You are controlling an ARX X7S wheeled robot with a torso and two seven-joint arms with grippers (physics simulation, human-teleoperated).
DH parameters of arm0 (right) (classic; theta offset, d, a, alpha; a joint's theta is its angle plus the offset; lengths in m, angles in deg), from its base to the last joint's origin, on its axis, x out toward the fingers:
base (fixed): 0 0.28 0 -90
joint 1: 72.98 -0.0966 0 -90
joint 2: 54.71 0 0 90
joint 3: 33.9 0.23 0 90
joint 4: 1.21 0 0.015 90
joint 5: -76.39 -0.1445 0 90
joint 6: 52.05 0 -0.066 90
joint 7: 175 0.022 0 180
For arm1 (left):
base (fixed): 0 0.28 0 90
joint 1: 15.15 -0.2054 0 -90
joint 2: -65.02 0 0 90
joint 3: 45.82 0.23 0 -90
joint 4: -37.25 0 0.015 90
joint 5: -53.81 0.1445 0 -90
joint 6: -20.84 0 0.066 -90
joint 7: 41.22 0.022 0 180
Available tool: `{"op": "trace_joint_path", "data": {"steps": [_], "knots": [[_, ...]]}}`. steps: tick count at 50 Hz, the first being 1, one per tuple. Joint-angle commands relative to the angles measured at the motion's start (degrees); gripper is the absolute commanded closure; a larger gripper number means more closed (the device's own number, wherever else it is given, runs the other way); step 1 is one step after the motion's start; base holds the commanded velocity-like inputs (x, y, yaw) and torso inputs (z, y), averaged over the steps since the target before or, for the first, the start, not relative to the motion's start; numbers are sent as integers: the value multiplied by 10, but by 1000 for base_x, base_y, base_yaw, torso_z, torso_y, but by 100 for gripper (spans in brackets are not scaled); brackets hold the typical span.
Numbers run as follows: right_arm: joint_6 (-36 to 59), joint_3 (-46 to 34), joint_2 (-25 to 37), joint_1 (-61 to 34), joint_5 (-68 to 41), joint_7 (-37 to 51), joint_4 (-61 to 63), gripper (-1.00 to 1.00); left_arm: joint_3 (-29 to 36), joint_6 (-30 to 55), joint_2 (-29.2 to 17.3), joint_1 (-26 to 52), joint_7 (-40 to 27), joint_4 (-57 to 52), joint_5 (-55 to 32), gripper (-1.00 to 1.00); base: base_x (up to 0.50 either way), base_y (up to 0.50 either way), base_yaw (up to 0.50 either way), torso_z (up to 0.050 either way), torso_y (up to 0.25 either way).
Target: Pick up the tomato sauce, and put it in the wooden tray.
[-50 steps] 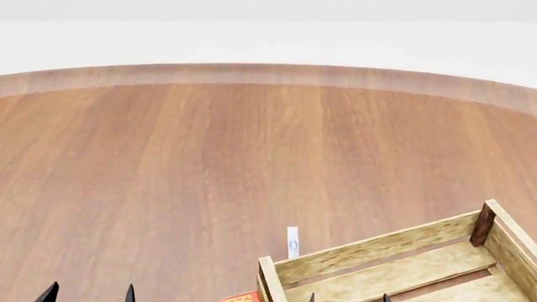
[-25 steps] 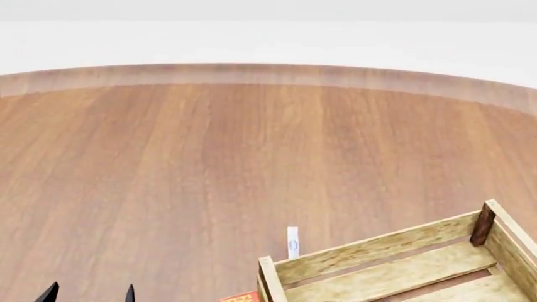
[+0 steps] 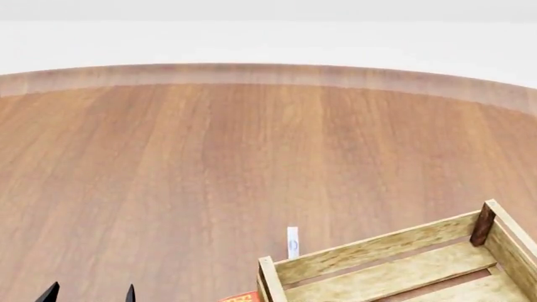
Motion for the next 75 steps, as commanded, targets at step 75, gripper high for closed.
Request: {"op": "trace_joint_path", "data": {"steps": [75], "knots": [[-254, -70, -7, 138, 98, 154, -291, -100, 29, -10, -20, 8, -17, 9, -15, -100, 0, 0, 0, 0, 0]]}}
